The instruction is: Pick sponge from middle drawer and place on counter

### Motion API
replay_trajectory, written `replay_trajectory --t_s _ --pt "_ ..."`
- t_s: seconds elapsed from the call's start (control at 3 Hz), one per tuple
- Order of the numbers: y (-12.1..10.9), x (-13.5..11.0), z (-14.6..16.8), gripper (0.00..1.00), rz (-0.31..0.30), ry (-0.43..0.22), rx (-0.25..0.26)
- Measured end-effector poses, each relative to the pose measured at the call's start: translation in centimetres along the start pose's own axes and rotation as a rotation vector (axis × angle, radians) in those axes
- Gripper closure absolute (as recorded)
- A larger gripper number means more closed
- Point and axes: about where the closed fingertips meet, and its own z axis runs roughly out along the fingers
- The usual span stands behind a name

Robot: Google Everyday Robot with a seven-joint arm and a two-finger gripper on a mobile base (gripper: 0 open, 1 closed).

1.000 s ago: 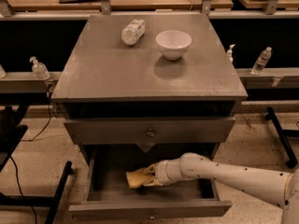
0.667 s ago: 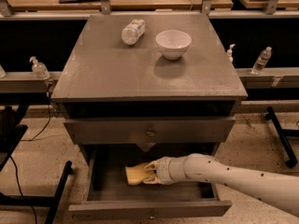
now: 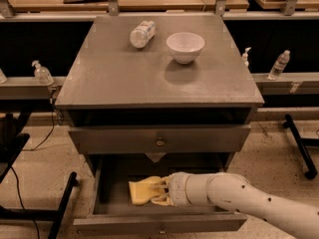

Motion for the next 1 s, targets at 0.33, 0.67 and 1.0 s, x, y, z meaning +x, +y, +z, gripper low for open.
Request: replay_trajectory --t_s 0.33,0.67,1.0 --pt "-1.9 -5.0 -4.1 1.0 -0.113 -0.098 0.073" --pt "-4.6 -7.8 -6.9 1.0 -0.215 -0.136 0.083" --pt "-8.7 -9.8 -9.8 1.0 -0.283 -0.129 0.043"
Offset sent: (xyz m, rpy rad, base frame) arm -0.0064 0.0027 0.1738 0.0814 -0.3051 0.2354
